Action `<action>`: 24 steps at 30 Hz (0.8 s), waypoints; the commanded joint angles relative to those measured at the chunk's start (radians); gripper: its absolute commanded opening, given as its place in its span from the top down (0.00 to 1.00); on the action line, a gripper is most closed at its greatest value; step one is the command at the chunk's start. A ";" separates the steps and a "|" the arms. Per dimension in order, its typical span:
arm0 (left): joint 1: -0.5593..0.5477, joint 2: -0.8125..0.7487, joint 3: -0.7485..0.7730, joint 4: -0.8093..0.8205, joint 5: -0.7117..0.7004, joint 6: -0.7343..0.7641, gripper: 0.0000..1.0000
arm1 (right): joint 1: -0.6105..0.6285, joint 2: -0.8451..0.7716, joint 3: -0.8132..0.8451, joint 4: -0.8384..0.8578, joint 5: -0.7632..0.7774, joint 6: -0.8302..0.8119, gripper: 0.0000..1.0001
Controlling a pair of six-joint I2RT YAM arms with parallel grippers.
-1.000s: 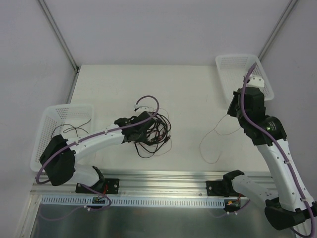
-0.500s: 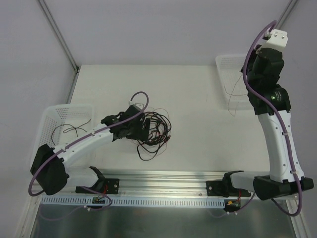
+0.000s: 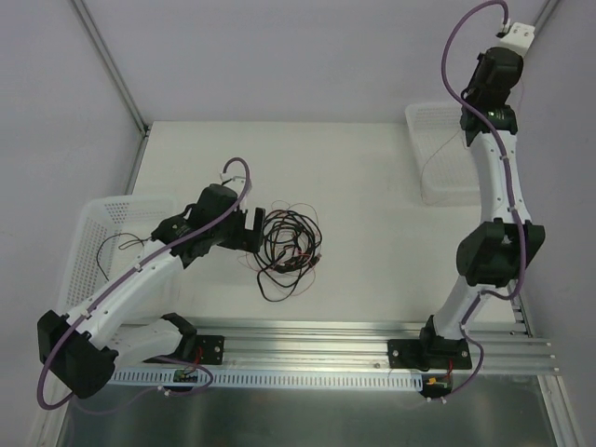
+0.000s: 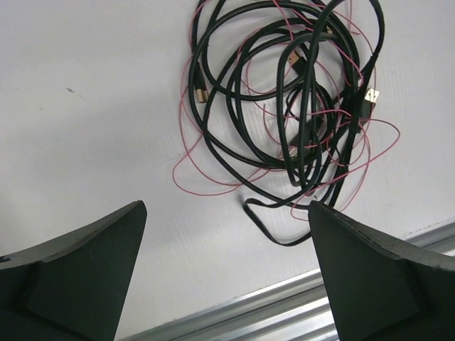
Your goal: Untangle the cables
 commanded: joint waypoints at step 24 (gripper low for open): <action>0.130 -0.009 -0.086 0.068 -0.114 0.070 0.01 | 0.103 0.077 -0.330 -0.271 -0.513 0.114 0.31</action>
